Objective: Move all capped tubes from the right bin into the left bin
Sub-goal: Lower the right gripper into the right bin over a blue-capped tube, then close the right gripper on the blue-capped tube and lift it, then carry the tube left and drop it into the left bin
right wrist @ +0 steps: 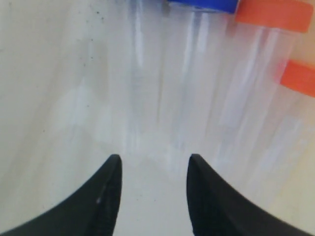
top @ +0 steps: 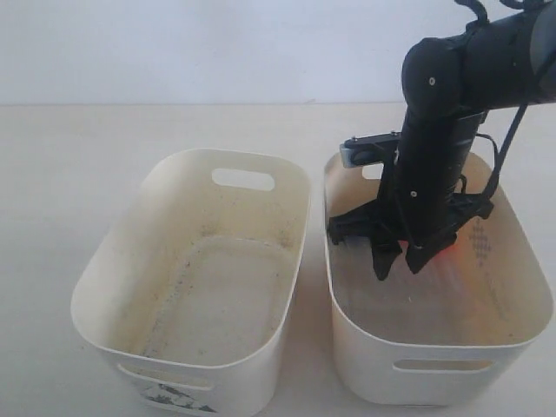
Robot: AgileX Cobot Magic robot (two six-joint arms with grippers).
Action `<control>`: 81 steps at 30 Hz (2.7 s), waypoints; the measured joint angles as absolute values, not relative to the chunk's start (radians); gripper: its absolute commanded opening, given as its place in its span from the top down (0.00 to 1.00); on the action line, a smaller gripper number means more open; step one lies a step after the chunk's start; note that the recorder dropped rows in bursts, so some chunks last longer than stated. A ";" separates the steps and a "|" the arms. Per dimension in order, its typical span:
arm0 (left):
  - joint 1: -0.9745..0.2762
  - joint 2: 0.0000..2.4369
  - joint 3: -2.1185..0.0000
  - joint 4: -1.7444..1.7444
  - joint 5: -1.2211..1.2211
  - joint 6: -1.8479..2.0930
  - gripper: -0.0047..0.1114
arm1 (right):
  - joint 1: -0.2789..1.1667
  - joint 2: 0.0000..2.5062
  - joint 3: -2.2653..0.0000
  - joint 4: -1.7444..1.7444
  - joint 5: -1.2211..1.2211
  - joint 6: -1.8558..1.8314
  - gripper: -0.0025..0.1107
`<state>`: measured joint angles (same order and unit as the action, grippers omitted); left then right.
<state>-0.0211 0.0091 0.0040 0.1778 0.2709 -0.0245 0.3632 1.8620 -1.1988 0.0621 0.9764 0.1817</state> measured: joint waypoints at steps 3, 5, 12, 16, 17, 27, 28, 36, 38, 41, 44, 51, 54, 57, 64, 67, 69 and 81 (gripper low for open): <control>-0.021 0.009 0.004 0.178 0.271 -0.024 0.92 | 0.378 1.862 -1.199 0.062 0.958 0.180 0.62; -0.021 0.009 0.004 0.178 0.271 -0.024 0.92 | 0.379 1.862 -1.199 0.062 0.950 0.180 0.62; -0.021 0.009 0.004 0.178 0.271 -0.024 0.92 | 0.379 1.872 -1.199 0.046 0.930 0.185 0.62; -0.021 0.009 0.004 0.178 0.271 -0.024 0.92 | 0.379 1.920 -1.199 0.014 0.930 0.208 0.62; -0.021 0.009 0.004 0.178 0.271 -0.024 0.92 | 0.379 1.925 -1.201 0.006 0.935 0.211 0.62; -0.021 0.009 0.004 0.178 0.271 -0.024 0.92 | 0.379 1.965 -1.205 0.032 0.903 0.217 0.62; -0.021 0.009 0.004 0.178 0.271 -0.024 0.92 | 0.379 1.975 -1.202 0.044 0.899 0.209 0.62; -0.021 0.009 0.004 0.178 0.271 -0.024 0.92 | 0.379 1.972 -1.198 0.085 0.889 0.192 0.67; -0.021 0.009 0.004 0.178 0.271 -0.024 0.92 | 0.379 1.972 -1.198 0.082 0.889 0.192 0.81; -0.021 0.009 0.004 0.178 0.271 -0.024 0.92 | 0.379 1.972 -1.198 0.078 0.888 0.190 0.98; -0.021 0.009 0.004 0.178 0.271 -0.024 0.92 | 0.379 1.972 -1.198 0.076 0.892 0.183 0.98; -0.021 0.009 0.004 0.178 0.271 -0.024 0.92 | 0.379 1.729 -1.198 0.070 0.969 0.177 0.98; -0.021 0.009 0.004 0.178 0.271 -0.024 0.92 | 0.379 1.610 -1.198 0.067 0.985 0.173 0.98; -0.021 0.009 0.004 0.178 0.271 -0.024 0.92 | 0.379 1.494 -1.198 0.111 0.986 0.128 0.98; -0.021 0.009 0.004 0.178 0.271 -0.024 0.92 | 0.390 1.369 -1.198 0.640 0.982 -0.329 0.98; -0.021 0.009 0.004 0.178 0.271 -0.024 0.92 | 0.440 1.371 -1.198 0.723 0.967 -0.434 0.98; -0.021 0.009 0.004 0.178 0.271 -0.024 0.92 | 0.481 1.380 -1.198 0.740 0.943 -0.470 0.98; -0.021 0.009 0.004 0.178 0.271 -0.024 0.92 | 0.617 1.543 -1.198 0.735 0.790 -0.538 0.57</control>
<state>-0.0211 0.0091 0.0040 0.1778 0.2709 -0.0245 0.6174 1.5434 -1.1981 0.7348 0.7901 -0.5380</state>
